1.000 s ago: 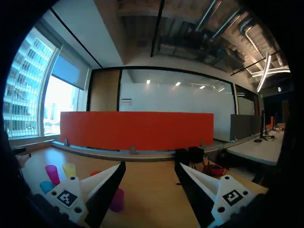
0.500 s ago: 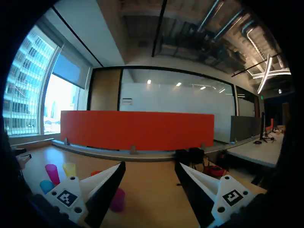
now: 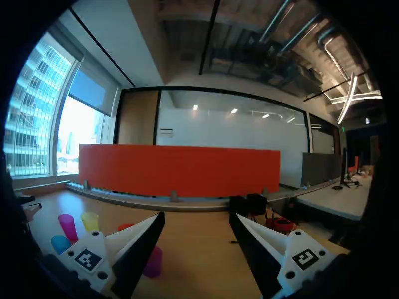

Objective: Pour water

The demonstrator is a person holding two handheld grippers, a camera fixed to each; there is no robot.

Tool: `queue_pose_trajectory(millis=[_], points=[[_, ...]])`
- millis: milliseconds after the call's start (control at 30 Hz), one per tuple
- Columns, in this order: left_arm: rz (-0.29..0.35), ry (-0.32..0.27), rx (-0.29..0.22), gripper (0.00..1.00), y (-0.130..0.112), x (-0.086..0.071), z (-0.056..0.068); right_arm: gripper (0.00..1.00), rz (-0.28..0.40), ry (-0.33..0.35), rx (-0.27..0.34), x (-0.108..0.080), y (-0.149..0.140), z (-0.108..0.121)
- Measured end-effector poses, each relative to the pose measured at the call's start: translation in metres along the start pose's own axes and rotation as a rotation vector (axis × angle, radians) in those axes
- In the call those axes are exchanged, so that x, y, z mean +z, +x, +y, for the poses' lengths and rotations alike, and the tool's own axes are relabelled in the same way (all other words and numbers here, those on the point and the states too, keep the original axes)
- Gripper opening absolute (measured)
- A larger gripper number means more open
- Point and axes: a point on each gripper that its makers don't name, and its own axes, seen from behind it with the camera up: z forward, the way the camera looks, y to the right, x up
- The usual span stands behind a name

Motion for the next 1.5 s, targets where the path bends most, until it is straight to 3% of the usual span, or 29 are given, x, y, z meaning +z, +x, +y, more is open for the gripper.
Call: queue_pose_trajectory(millis=[367, 867, 1100, 1500], points=[[-0.002, -0.005, 0.0, 0.98, -0.001, 0.001, 0.001, 1.0, 0.004, 0.004, 0.007, 0.0, 0.0, 0.004], [-0.003, -0.004, 0.002, 0.98, 0.0, 0.001, 0.0, 1.0, 0.031, 0.013, -0.034, 0.002, 0.002, 0.018], [-0.003, -0.004, 0.002, 0.99, 0.0, 0.001, 0.0, 1.0, 0.031, 0.031, -0.039, 0.004, -0.006, 0.018], [-0.004, -0.004, 0.002, 0.99, 0.0, 0.0, 0.0, 1.0, 0.014, 0.066, 0.021, 0.01, -0.046, 0.007]])
